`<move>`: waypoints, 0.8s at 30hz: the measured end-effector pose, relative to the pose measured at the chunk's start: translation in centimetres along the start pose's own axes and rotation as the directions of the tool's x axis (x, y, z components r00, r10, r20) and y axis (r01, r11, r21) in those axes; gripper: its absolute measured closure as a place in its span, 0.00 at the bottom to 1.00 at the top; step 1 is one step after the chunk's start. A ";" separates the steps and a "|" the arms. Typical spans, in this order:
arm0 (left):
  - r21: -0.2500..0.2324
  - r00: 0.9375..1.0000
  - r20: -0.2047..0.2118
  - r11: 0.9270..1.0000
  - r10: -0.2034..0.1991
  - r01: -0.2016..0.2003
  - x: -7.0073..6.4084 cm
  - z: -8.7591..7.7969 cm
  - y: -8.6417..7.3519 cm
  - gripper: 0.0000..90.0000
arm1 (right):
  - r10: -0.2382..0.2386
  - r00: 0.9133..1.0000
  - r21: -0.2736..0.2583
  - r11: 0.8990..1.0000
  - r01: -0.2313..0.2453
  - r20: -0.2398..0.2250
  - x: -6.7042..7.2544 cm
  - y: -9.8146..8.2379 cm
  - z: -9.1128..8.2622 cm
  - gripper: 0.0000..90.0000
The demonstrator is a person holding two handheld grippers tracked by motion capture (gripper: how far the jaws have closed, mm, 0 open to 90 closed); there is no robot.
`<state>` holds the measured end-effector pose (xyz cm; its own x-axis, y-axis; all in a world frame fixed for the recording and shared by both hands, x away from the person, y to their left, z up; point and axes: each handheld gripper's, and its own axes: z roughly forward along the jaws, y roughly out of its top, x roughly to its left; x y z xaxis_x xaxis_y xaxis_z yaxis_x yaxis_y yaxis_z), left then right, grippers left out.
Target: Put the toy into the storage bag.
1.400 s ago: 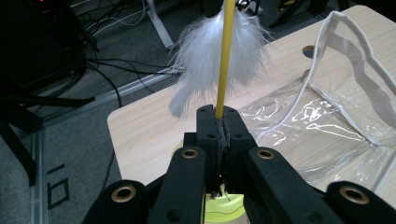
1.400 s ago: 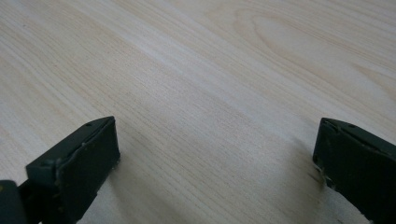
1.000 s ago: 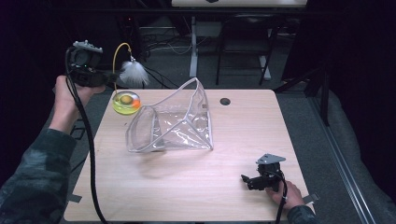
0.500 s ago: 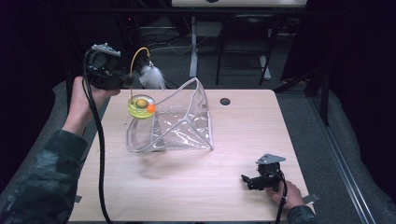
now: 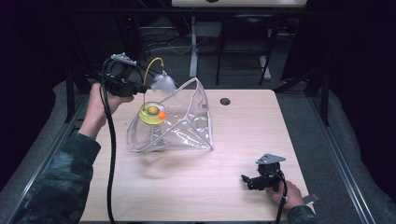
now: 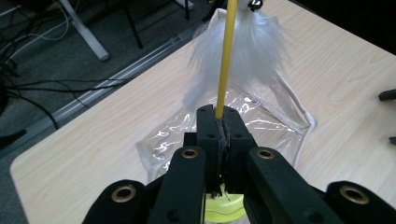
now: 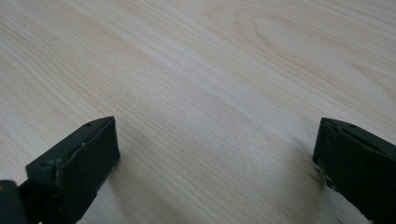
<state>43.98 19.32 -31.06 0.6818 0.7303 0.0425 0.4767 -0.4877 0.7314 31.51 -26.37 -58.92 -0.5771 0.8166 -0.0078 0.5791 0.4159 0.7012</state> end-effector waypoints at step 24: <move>0.045 0.998 0.052 0.998 -0.046 0.044 -0.5 5.3 -2.2 0.98 | 0.010 1.000 -0.006 1.000 -0.010 -0.006 0.1 0.0 0.0 0.00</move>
<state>45.56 17.52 -36.25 0.6871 0.7260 -0.0270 0.5308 -0.4764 0.7009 31.46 -26.32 -58.95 -0.5750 0.8181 0.0036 0.5815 0.4055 0.7053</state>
